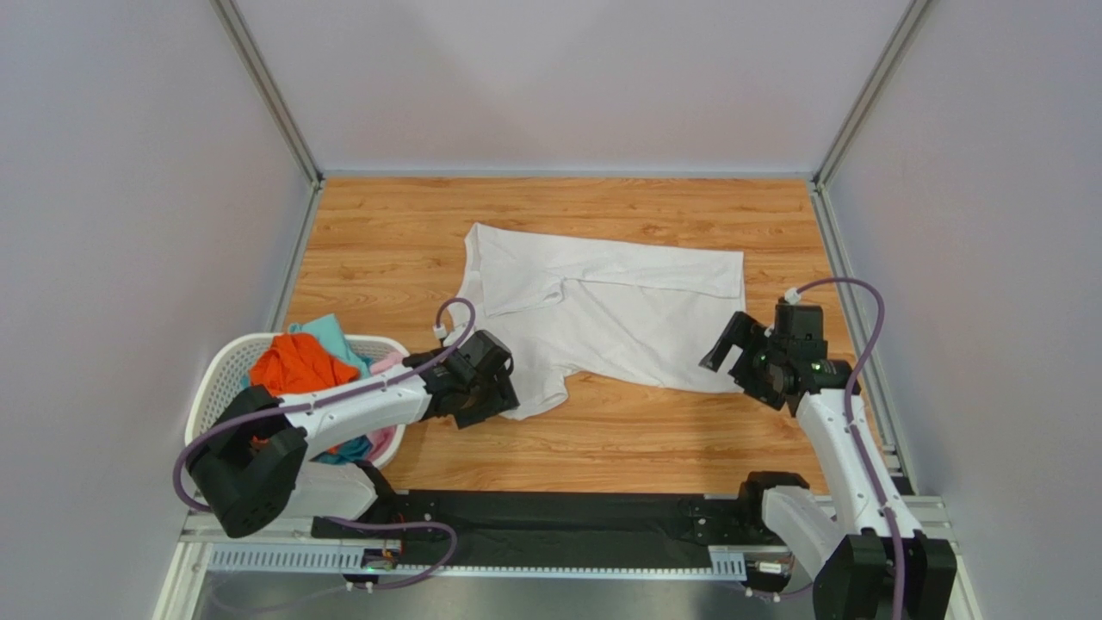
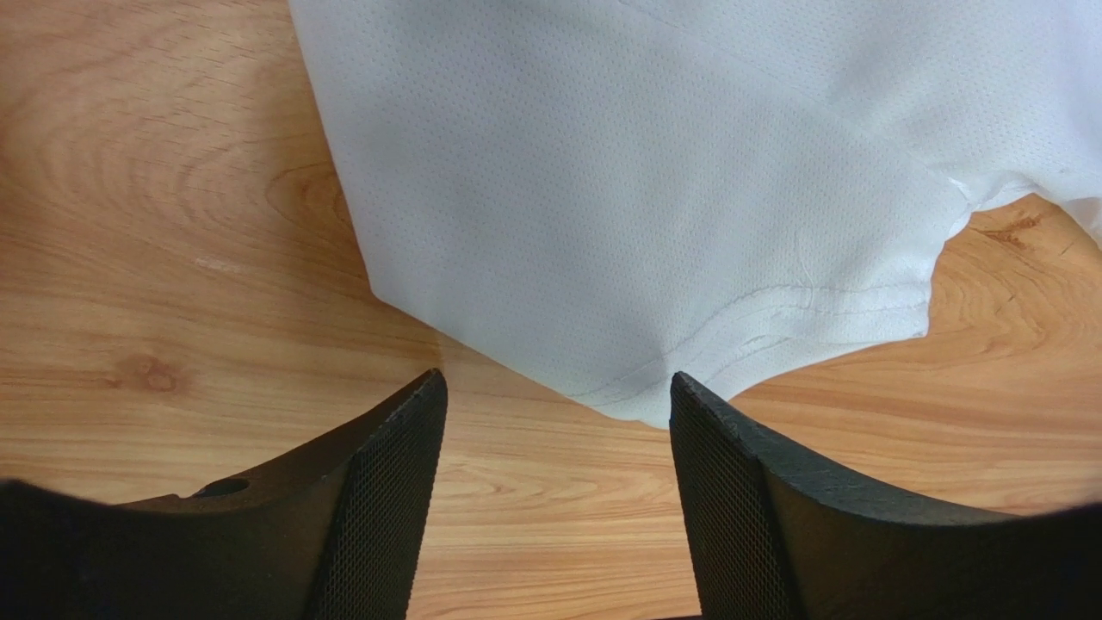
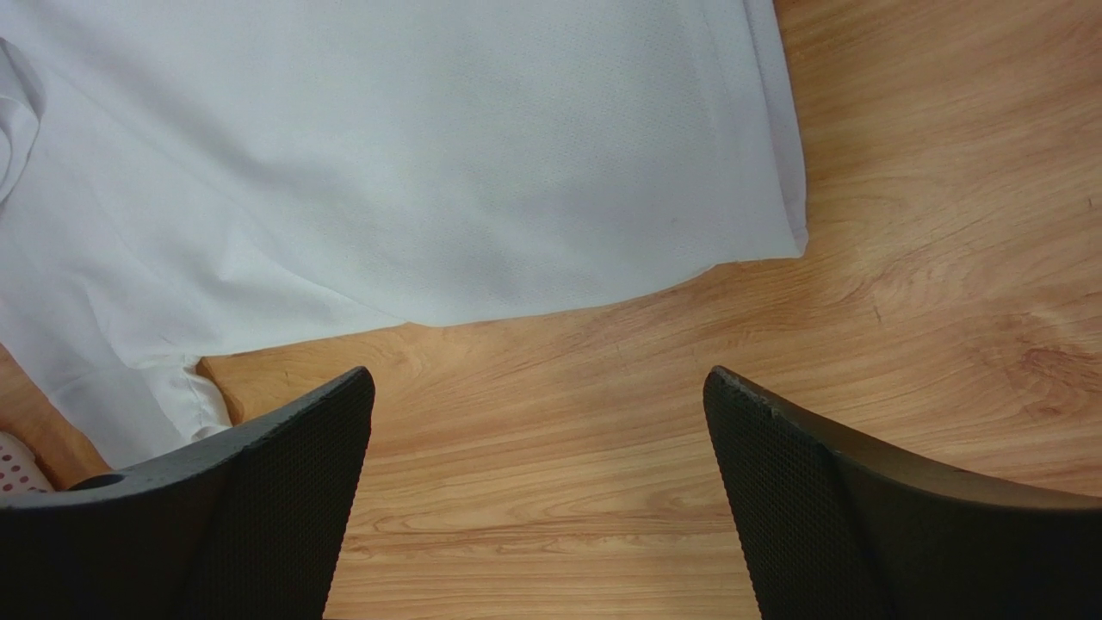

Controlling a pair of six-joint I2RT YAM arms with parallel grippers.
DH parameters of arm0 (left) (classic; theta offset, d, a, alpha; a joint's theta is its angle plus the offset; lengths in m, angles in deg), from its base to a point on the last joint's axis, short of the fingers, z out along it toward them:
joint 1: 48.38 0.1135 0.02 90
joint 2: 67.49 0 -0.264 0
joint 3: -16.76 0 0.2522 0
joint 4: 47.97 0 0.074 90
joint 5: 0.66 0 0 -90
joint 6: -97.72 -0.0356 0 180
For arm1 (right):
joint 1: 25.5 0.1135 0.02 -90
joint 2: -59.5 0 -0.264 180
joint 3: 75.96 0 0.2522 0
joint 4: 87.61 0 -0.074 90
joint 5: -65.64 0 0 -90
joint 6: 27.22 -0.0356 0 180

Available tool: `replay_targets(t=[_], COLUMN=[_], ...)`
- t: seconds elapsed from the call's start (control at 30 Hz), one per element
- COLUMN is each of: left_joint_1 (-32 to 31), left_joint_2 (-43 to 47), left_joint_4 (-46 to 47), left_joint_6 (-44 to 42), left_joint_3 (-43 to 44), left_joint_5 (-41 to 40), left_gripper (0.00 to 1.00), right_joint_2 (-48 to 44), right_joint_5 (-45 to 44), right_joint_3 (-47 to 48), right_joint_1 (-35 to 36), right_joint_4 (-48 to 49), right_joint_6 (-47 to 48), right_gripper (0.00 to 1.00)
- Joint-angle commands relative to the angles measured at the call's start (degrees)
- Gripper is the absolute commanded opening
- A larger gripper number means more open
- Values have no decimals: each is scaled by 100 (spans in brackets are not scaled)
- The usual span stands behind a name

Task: Fold and stack the t-shirts
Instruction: Fold the tshirt

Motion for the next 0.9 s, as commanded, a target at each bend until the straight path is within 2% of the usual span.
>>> replay_targets(t=[0.0, 0.2, 0.27, 0.3, 0.33, 0.37, 0.4, 0.43, 0.47, 0.7, 0.87], left_joint_1=[-30, -21, -21, -21, -21, -21, -21, -30, -21, -21, -21], left_joint_2=[-134, -617, -819, -863, -916, -943, -960, -952, -934, -356, 41], left_joint_4=[397, 582, 652, 652, 670, 644, 644, 635, 530, 64, -200], left_joint_6=[256, 300, 317, 326, 326, 318, 317, 335, 361, 432, 493], left_joint_3=[-19, 33, 77, 95, 112, 121, 121, 112, 112, -19, -142], left_joint_5=[158, 166, 237, 237, 254, 298, 316, 307, 290, 149, 96], left_gripper=[71, 62, 46, 46, 40, 27, 20, 6, 1, 0, 0], right_joint_2=[29, 20, 29, 37, 46, 72, 99, 125, 195, 485, 802], right_joint_5=[-216, -208, -225, -251, -295, -391, -427, -445, -454, -804, -1192], right_joint_3=[-68, -217, -252, -270, -279, -305, -322, -340, -384, -542, -621], right_joint_1=[-22, -22, -22, -22, -22, -22, -22, -22, -22, -22, -31], right_joint_4=[304, 515, 542, 542, 533, 542, 559, 577, 594, 849, 1042], right_joint_6=[-22, -128, -111, -110, -110, -137, -163, -207, -242, -532, -638], right_gripper=[100, 100, 100, 100, 100, 100, 100, 100, 100, 96, 85])
